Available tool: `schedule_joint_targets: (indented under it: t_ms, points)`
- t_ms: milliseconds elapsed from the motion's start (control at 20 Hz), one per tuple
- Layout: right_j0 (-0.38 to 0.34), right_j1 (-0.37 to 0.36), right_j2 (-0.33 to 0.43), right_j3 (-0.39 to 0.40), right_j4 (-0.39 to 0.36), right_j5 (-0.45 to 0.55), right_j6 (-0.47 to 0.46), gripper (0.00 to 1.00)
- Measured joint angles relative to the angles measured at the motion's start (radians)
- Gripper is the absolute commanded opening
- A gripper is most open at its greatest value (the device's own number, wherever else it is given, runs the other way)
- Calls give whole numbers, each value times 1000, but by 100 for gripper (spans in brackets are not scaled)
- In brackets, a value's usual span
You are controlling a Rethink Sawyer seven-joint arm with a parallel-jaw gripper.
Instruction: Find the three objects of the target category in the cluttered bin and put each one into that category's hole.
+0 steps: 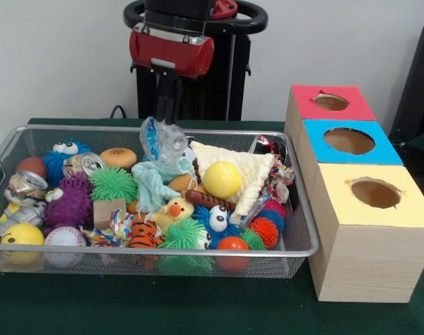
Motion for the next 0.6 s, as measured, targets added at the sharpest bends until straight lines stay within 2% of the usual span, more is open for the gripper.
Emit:
schedule_joint_targets:
  t_ms: [600]
  points:
    - [123,-60,-79,0,48,142,0,0]
